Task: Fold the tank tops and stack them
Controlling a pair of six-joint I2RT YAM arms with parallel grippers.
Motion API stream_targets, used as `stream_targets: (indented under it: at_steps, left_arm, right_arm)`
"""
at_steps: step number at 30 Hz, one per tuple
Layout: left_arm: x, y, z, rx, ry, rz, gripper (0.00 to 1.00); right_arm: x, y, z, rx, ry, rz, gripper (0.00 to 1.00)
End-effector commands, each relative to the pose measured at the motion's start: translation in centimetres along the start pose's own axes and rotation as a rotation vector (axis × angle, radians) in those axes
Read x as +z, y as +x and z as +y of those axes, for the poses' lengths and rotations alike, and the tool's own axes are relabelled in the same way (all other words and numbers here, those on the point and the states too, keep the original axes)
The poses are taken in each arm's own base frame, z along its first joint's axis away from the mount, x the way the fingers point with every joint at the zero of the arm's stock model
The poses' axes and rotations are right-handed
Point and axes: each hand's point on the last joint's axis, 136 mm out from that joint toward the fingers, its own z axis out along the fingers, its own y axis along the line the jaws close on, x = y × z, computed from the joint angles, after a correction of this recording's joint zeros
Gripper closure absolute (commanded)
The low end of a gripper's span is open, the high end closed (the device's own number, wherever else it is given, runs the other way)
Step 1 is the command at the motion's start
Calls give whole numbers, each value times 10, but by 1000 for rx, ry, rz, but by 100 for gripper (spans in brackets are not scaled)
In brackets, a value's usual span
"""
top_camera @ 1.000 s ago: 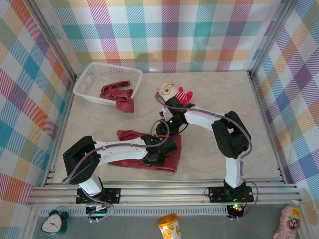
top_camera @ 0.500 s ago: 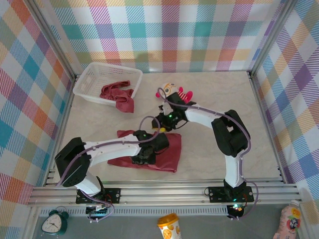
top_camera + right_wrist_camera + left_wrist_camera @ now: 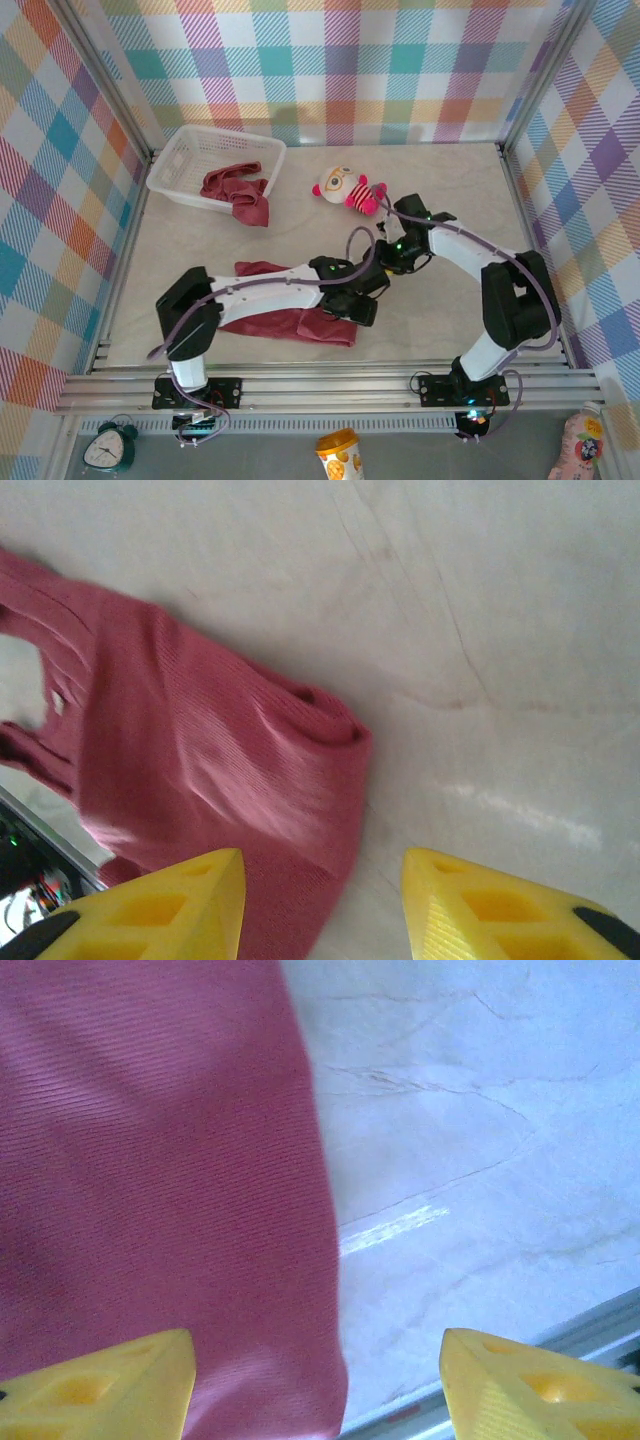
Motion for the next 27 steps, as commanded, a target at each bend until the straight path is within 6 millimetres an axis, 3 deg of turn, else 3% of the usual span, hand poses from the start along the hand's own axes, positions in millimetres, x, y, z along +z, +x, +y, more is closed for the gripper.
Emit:
stream_targets:
  at_steps: [1,6,10,17,23,27]
  left_arm:
    - [15,9,-23,111,66,43,34]
    - [40,35,-8,177,-35,145,33]
    - [41,40,4,193,-99,156,34]
    - [56,65,-1,241,-107,200,43]
    - [67,82,14,272,-178,259,63]
    - [67,83,15,289,-189,280,79]
  right_arm:
    - [10,1,2,-43,-26,25,55]
    - [27,-5,9,-47,-70,45,56]
    - [41,-7,7,-44,-60,74,56]
    - [55,-14,12,-54,-71,87,63]
    - [58,-10,11,-53,-72,97,77]
    - [51,-14,13,-61,-71,85,87]
